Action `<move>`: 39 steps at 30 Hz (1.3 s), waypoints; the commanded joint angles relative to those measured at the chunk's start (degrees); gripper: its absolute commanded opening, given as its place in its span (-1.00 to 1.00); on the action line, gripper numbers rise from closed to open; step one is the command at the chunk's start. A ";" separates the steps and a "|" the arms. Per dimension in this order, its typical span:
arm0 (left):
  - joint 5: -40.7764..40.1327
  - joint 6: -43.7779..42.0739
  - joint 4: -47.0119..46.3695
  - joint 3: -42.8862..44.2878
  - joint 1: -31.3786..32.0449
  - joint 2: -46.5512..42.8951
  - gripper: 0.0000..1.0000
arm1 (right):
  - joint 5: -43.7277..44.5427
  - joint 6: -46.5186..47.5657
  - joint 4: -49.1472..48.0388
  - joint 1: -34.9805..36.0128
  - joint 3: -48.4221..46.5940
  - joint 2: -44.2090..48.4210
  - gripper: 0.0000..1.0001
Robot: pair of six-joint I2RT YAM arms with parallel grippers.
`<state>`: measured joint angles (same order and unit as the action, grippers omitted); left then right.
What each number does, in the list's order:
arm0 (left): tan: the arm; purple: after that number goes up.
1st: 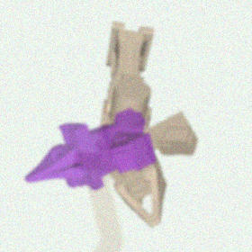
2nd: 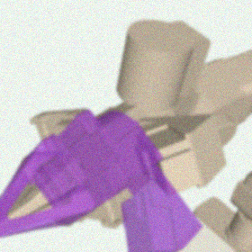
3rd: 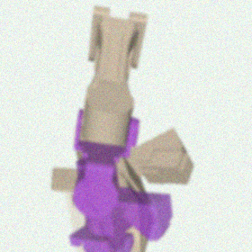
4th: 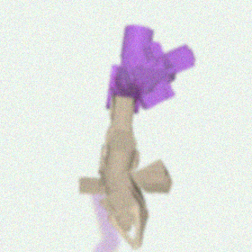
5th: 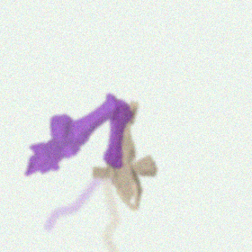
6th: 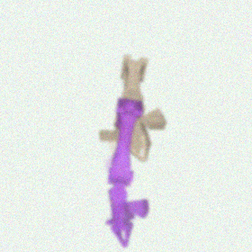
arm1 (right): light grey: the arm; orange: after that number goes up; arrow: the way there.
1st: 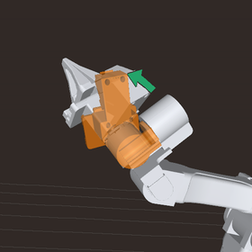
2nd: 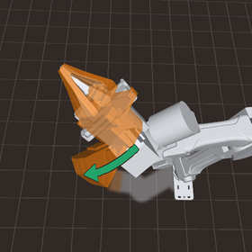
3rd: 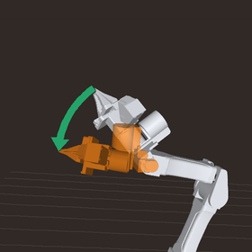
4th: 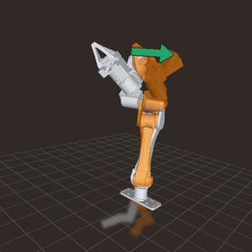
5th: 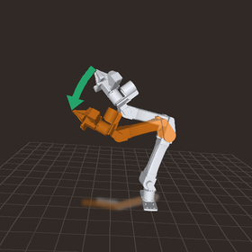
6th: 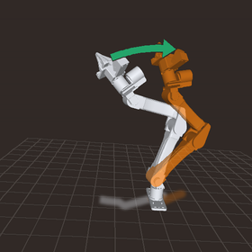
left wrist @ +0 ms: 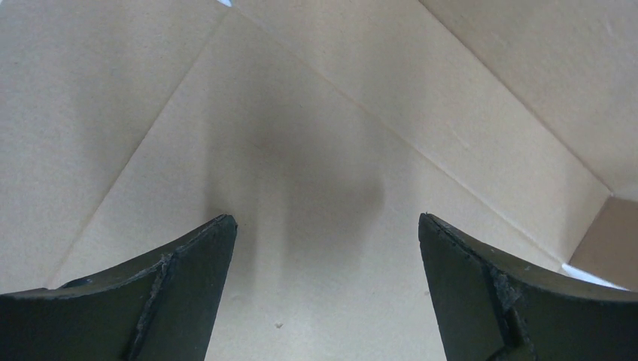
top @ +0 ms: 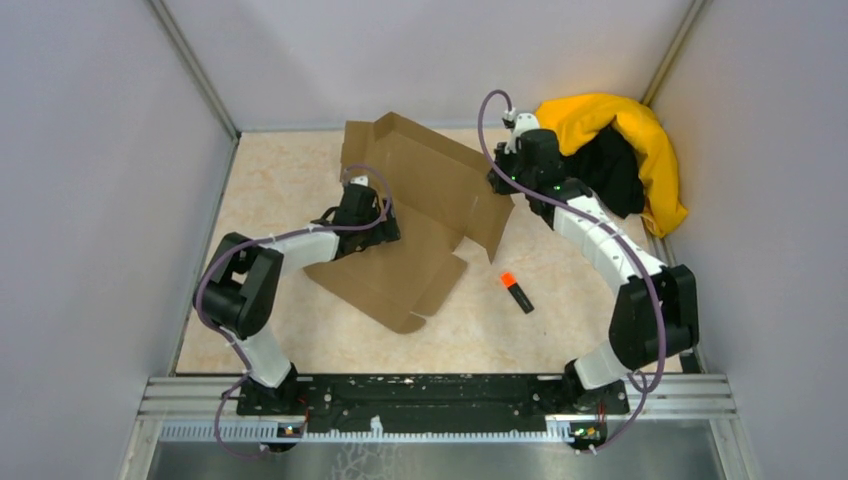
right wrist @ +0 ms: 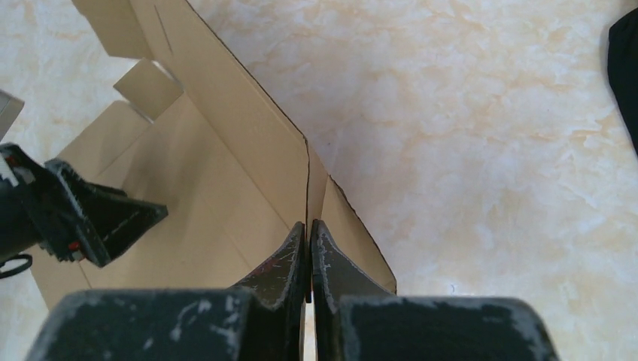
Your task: Fold the paper box
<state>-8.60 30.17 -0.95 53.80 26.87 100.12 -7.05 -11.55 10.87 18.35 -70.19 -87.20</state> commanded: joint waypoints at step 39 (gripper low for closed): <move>15.82 -4.51 1.38 -4.29 -2.36 -24.19 0.80 | 17.44 0.83 11.81 17.75 12.18 17.35 -1.00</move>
<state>6.33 27.11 1.67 47.94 23.64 80.86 10.41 -10.52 17.58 34.48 -57.76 -70.19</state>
